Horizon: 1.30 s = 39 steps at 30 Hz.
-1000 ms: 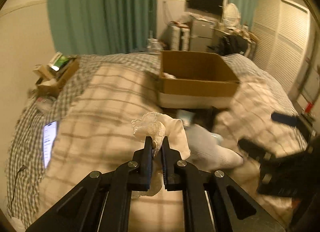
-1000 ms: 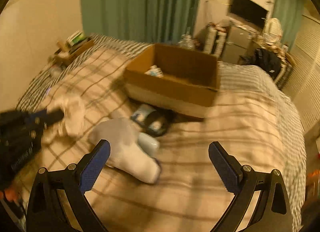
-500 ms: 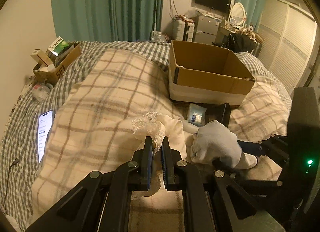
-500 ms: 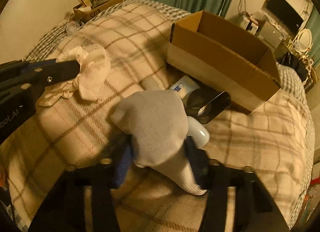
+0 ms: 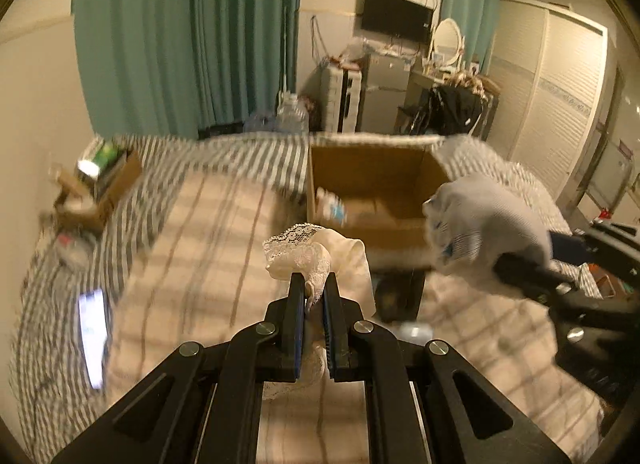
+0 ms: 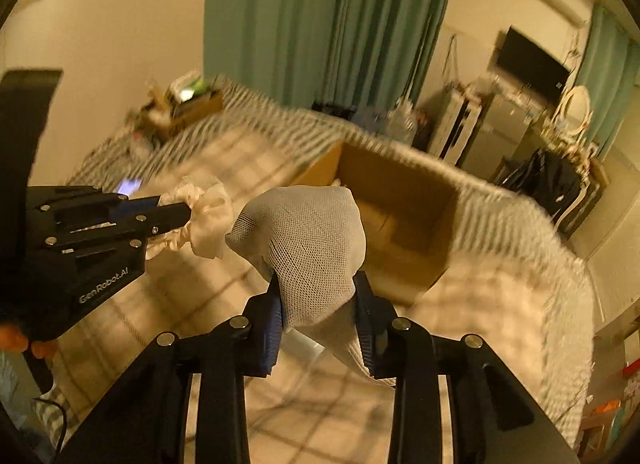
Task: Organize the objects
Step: 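Lower the cloth and sock into the box and open both grippers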
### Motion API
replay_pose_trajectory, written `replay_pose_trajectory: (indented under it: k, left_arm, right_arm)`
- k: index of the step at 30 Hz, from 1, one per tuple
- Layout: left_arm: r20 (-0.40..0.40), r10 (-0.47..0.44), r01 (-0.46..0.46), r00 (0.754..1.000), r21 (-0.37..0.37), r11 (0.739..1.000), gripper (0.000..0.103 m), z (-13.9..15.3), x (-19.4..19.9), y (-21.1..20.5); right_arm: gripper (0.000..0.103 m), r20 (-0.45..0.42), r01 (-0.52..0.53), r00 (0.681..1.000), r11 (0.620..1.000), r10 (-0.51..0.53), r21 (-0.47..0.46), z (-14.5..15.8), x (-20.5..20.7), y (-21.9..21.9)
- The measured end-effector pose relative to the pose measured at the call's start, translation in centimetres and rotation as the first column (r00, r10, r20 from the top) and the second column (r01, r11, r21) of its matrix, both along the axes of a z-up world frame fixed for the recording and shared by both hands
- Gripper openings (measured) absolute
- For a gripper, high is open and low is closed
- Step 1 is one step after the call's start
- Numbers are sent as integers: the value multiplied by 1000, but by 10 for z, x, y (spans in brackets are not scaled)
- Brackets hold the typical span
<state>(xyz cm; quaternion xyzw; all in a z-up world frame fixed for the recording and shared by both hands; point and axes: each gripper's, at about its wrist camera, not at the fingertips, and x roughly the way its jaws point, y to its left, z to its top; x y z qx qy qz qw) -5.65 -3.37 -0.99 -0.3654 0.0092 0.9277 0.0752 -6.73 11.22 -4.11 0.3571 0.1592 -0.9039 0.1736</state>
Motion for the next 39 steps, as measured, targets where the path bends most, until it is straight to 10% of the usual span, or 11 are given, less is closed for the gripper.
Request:
replay_pose_trajectory:
  k: [15, 33, 36, 38, 39]
  left_arm:
    - [-88, -42, 39, 995, -39, 998, 8, 54, -144, 54]
    - [139, -91, 102, 986, -70, 992, 11, -78, -229, 78]
    - [156, -86, 96, 984, -61, 993, 32, -74, -225, 81]
    - [144, -70, 80, 987, -68, 994, 71, -65, -219, 81]
    - [121, -57, 66, 991, -75, 995, 74, -58, -213, 80]
  right_arm:
    - [30, -132, 96, 986, 993, -105, -75, 82, -130, 34]
    - [40, 131, 124, 986, 982, -106, -145, -62, -250, 51]
    - [59, 109, 145, 986, 976, -129, -162, -57, -243, 59]
    - [65, 87, 148, 987, 973, -134, -178, -42, -233, 65]
    - [66, 77, 148, 988, 972, -136, -181, -35, -228, 67]
